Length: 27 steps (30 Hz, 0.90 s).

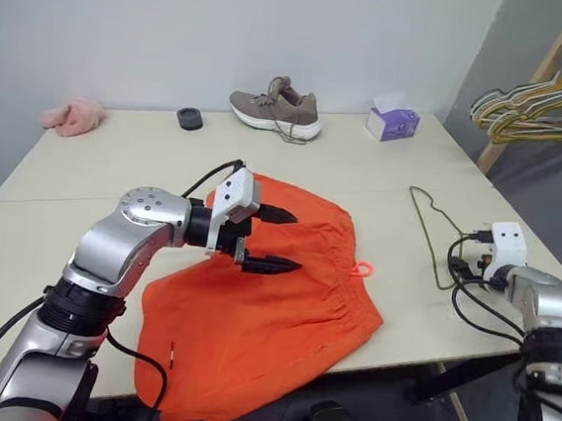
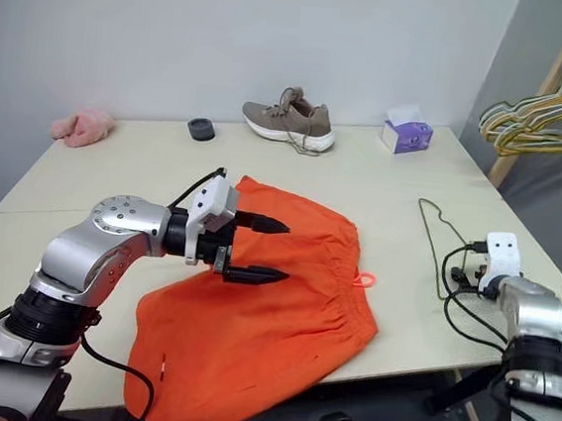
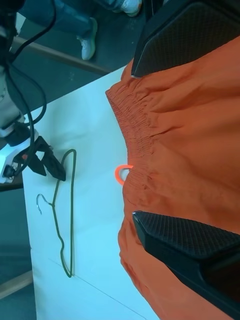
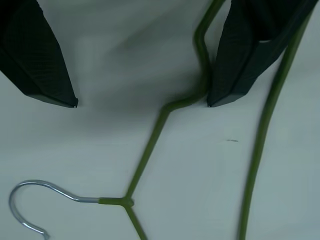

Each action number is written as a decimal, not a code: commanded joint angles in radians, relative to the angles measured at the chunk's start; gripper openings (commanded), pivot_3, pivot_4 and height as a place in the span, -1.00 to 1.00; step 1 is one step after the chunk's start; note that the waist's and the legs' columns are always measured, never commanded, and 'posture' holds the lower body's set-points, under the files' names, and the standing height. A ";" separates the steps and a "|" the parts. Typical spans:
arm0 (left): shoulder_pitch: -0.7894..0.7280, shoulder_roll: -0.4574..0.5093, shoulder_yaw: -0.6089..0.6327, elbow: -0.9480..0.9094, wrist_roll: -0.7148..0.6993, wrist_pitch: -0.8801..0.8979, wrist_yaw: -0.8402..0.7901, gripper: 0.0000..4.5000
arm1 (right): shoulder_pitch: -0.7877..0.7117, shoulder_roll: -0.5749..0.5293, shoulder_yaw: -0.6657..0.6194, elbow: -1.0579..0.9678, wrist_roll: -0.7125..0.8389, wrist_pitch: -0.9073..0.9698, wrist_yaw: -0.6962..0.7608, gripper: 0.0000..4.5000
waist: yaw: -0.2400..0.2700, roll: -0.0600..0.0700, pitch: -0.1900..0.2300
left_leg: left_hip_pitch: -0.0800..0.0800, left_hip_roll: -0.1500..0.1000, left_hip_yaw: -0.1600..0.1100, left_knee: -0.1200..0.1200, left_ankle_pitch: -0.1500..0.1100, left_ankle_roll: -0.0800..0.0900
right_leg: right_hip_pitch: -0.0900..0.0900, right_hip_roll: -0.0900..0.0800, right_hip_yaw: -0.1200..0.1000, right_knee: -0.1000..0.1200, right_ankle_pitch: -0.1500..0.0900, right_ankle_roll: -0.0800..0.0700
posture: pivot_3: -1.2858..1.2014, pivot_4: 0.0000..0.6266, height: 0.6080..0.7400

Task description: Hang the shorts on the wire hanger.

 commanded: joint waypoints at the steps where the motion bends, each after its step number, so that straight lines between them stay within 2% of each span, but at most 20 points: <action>1: -0.021 -0.002 0.006 -0.006 0.008 -0.021 -0.009 1.00 | -0.053 -0.018 0.071 0.162 -0.030 0.011 0.081 0.44 | -0.004 -0.001 0.000 | 0.001 0.000 0.000 0.000 0.000 0.000 | 0.002 0.000 0.000 0.000 0.000 0.001 | -0.20 -0.85 1.00; 8: 0.014 0.004 0.018 -0.013 0.022 -0.042 0.002 1.00 | -0.136 -0.010 0.110 0.433 -0.082 -0.069 0.035 -0.64 | -0.001 -0.015 -0.009 | 0.014 0.000 -0.001 0.000 0.000 0.000 | 0.015 0.000 -0.001 -0.003 -0.002 0.004 | -0.18 -0.87 1.00; 11: 0.027 0.018 0.034 0.006 0.034 -0.053 0.009 1.00 | -0.144 -0.013 0.115 0.461 -0.102 -0.137 -0.001 -0.99 | 0.005 -0.020 -0.013 | 0.014 0.000 -0.001 0.000 0.000 0.000 | 0.015 -0.001 -0.001 -0.003 -0.002 0.004 | -0.18 -0.88 1.00; 15: 0.018 0.025 0.064 0.088 0.071 -0.088 0.046 1.00 | -0.161 -0.022 0.128 0.432 -0.117 -0.247 -0.032 -0.99 | 0.006 -0.022 -0.014 | 0.014 0.000 -0.001 0.001 0.000 0.001 | 0.016 -0.001 -0.001 -0.004 -0.002 0.005 | -0.18 -0.88 1.00; 20: -0.024 0.004 0.091 0.215 0.123 -0.126 0.121 1.00 | -0.179 -0.028 0.116 0.347 -0.109 -0.313 -0.027 -0.99 | 0.005 -0.017 -0.010 | 0.012 -0.001 -0.001 0.000 0.000 0.002 | 0.014 -0.002 0.000 -0.005 -0.001 0.007 | -0.18 -0.88 1.00; 23: -0.056 -0.010 0.107 0.302 0.160 -0.163 0.176 1.00 | -0.179 -0.040 0.088 0.240 -0.081 -0.299 -0.014 -0.99 | 0.002 -0.007 -0.004 | 0.009 -0.001 0.000 0.000 0.000 0.002 | 0.010 -0.002 0.001 -0.004 -0.001 0.007 | -0.18 -0.88 1.00; 27: -0.062 -0.025 0.109 0.314 0.153 -0.157 0.173 1.00 | -0.114 -0.056 0.081 0.072 -0.062 -0.226 0.020 -0.99 | -0.001 -0.003 -0.005 | 0.001 -0.001 -0.001 -0.001 0.000 0.002 | 0.001 -0.002 0.000 0.000 0.001 0.006 | -0.19 -0.89 1.00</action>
